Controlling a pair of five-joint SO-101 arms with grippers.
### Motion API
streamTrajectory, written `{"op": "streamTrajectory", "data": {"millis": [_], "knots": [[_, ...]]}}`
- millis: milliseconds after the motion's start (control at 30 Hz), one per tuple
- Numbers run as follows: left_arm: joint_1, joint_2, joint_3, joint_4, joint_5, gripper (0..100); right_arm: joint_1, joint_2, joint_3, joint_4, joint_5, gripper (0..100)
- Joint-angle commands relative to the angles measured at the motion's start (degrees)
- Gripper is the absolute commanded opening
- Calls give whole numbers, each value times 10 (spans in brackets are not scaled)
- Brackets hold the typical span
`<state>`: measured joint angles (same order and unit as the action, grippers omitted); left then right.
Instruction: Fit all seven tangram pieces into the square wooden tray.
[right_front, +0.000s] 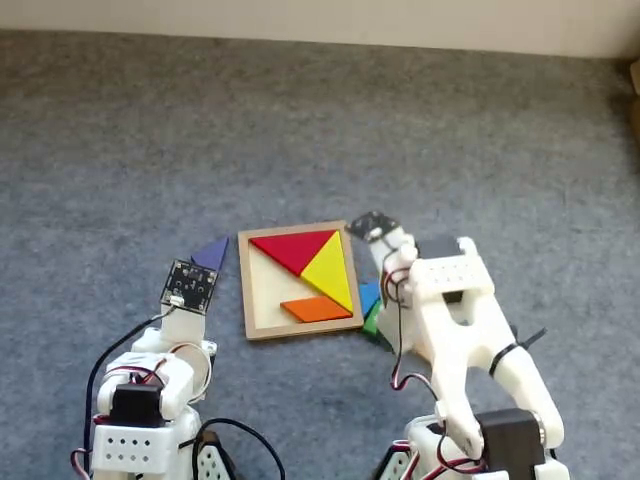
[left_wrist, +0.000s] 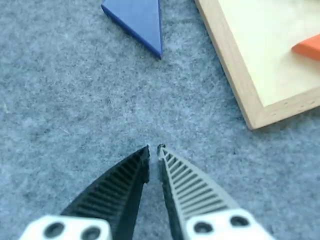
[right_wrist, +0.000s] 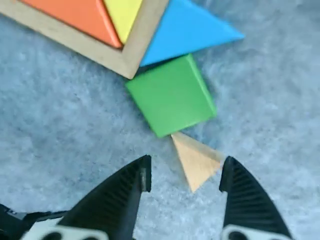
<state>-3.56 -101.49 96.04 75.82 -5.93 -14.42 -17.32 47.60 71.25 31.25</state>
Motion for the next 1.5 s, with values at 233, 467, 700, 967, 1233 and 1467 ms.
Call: {"op": "streamTrajectory", "data": {"millis": [233, 467, 700, 967, 1233, 1467], "knots": [[-2, -23, 12, 0, 0, 51, 75, -25, 69, -128, 48, 224], [-2, -23, 12, 0, 0, 51, 74, -25, 140, -204, 66, 221], [-2, -23, 12, 0, 0, 51, 77, -27, 158, -221, 67, 102], [-2, -23, 12, 0, 0, 51, 78, -30, 153, -200, 64, 98], [-2, -23, 12, 0, 0, 51, 84, -68, 79, -116, 61, 103], [-2, -23, 12, 0, 0, 51, 86, -84, 72, -102, -27, 228]]}}
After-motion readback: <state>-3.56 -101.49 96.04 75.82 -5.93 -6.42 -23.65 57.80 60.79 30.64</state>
